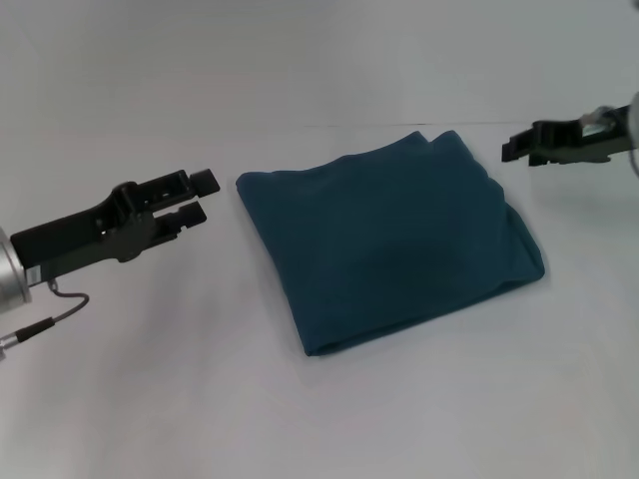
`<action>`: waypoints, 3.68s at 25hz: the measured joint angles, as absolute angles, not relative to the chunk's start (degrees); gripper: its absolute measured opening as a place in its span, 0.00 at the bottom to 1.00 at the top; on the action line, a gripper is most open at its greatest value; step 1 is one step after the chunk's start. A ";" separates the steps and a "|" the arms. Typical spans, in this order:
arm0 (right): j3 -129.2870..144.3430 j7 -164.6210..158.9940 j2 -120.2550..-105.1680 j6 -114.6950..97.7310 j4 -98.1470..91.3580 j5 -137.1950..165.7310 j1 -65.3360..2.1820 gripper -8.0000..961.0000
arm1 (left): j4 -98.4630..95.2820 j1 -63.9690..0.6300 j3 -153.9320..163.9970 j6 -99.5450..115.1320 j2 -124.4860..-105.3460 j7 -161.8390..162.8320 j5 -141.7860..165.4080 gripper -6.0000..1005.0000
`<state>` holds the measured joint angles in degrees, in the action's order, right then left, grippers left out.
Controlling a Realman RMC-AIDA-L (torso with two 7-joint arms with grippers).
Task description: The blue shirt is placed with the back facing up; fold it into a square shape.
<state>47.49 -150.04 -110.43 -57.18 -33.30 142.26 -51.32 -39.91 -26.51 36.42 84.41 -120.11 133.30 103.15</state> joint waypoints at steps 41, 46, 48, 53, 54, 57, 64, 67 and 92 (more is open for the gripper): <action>36.12 -144.59 -104.02 -85.54 -37.35 121.74 -39.79 0.60 | -22.97 -32.46 47.19 68.09 -124.27 143.31 111.44 0.64; 36.12 -144.51 -104.06 -85.43 -37.35 121.73 -39.59 0.60 | -20.92 -34.09 47.11 66.75 -124.22 143.18 111.44 0.62; 36.12 -144.46 -104.06 -85.41 -37.35 121.66 -39.49 0.60 | -20.88 -34.10 46.86 66.60 -124.28 143.11 111.36 0.61; 36.12 -144.41 -104.06 -85.39 -37.28 121.63 -39.33 0.60 | -20.69 -33.69 46.74 66.60 -124.37 142.41 110.27 0.59; 36.12 -144.40 -104.06 -85.38 -37.27 121.63 -39.33 0.60 | -20.67 -33.62 46.74 66.64 -124.37 142.37 110.10 0.59; 36.12 -144.40 -104.06 -85.41 -37.26 121.58 -39.31 0.60 | -20.66 -33.56 46.76 66.68 -124.37 142.30 109.98 0.51; 36.12 -144.40 -104.06 -85.56 -37.22 121.47 -39.28 0.60 | -20.65 -33.57 46.96 66.91 -124.37 141.80 109.94 0.25; 36.12 -144.40 -104.06 -85.55 -37.18 121.47 -39.28 0.60 | -20.65 -33.48 46.84 67.34 -124.33 141.38 109.94 0.14; 36.12 -144.73 -104.50 -85.66 -36.30 121.46 -39.31 0.59 | -27.57 -27.99 35.03 75.07 -119.11 141.34 120.23 0.07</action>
<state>36.12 -144.73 -104.50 -85.66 -36.30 121.46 -39.31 -27.57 -27.99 35.03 75.07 -119.11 141.34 120.23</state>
